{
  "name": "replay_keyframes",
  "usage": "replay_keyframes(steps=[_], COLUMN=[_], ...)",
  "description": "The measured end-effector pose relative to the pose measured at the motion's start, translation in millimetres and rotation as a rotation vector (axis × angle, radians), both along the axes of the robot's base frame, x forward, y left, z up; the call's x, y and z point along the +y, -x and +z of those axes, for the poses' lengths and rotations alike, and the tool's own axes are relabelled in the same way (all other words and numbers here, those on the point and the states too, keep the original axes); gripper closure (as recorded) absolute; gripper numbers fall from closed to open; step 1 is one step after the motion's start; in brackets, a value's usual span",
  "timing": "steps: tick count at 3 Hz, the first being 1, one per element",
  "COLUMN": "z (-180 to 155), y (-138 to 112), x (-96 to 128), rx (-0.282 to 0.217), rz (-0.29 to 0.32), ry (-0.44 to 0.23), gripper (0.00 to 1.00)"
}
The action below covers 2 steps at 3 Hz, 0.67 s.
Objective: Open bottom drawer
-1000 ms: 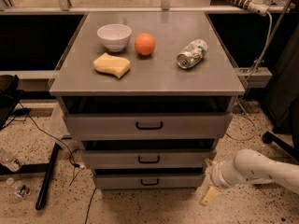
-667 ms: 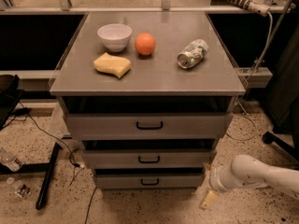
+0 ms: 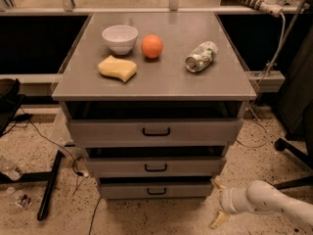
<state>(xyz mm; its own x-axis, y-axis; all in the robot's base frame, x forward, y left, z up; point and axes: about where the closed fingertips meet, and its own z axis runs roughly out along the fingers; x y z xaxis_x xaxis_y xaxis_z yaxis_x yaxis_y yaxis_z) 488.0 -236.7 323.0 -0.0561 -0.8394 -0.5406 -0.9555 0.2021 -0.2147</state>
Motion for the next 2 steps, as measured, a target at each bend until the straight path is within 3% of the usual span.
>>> replay_keyframes(steps=[1,2], z=[-24.7,-25.0], y=[5.6,5.7], x=[0.1,0.4], rx=[-0.059,-0.059], rz=[0.037,0.038], ry=[-0.062,-0.062], gripper=[0.00,0.00])
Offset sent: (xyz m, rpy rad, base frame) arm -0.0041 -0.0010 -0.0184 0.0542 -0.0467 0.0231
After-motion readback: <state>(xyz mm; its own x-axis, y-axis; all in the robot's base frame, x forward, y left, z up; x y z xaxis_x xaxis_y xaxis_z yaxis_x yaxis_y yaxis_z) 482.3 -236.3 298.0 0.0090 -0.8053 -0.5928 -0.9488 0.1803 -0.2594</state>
